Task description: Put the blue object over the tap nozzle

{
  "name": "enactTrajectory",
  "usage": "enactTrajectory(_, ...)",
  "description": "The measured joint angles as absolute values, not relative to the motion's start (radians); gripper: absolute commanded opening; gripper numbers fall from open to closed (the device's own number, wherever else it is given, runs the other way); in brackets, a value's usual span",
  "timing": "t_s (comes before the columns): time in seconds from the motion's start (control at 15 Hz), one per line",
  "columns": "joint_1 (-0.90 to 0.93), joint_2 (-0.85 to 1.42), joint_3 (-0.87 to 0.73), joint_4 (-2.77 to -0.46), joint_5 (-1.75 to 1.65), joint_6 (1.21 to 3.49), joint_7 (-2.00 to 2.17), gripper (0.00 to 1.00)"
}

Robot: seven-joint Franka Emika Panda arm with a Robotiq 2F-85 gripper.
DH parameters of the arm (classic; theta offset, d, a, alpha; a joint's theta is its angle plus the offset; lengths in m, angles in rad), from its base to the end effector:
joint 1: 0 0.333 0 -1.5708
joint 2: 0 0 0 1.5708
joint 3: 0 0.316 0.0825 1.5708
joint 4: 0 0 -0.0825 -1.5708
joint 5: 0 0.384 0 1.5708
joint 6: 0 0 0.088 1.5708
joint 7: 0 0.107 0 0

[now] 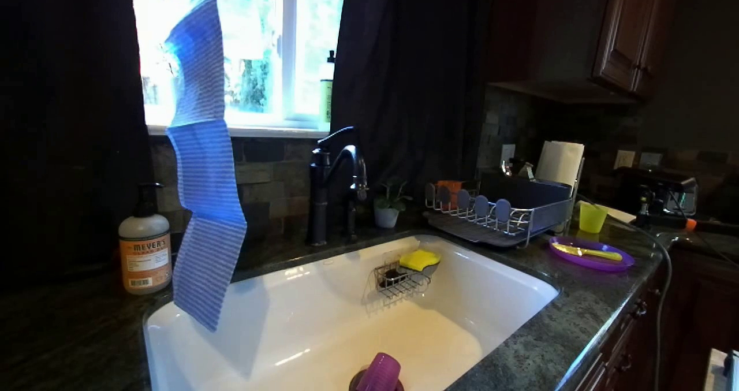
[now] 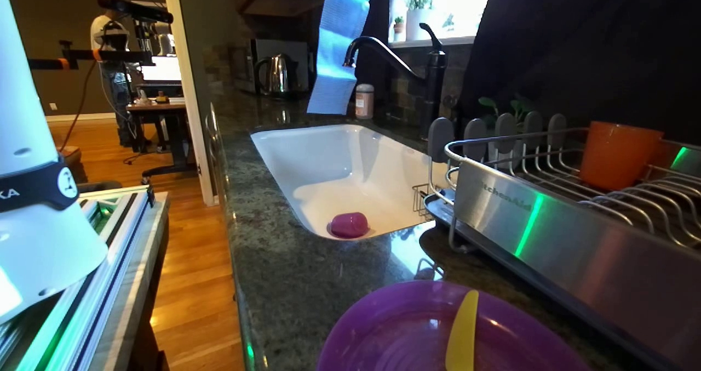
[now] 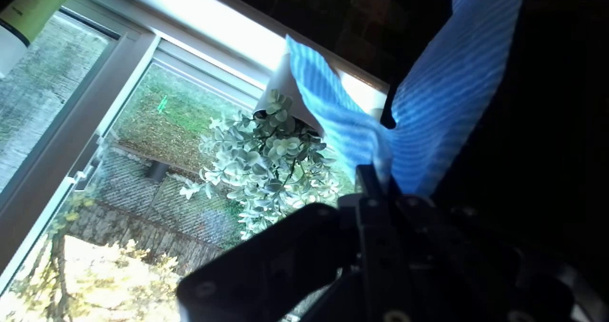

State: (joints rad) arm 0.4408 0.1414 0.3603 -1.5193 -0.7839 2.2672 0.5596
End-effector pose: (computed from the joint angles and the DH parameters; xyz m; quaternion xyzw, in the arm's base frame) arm 0.4764 0.4394 0.6561 0.8666 0.2424 0.4287 0.0801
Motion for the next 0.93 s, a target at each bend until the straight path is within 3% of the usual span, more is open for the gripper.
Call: enactTrajectory(0.93,0.473,0.082,0.359,-1.579,-0.843,2.231,0.696,0.01)
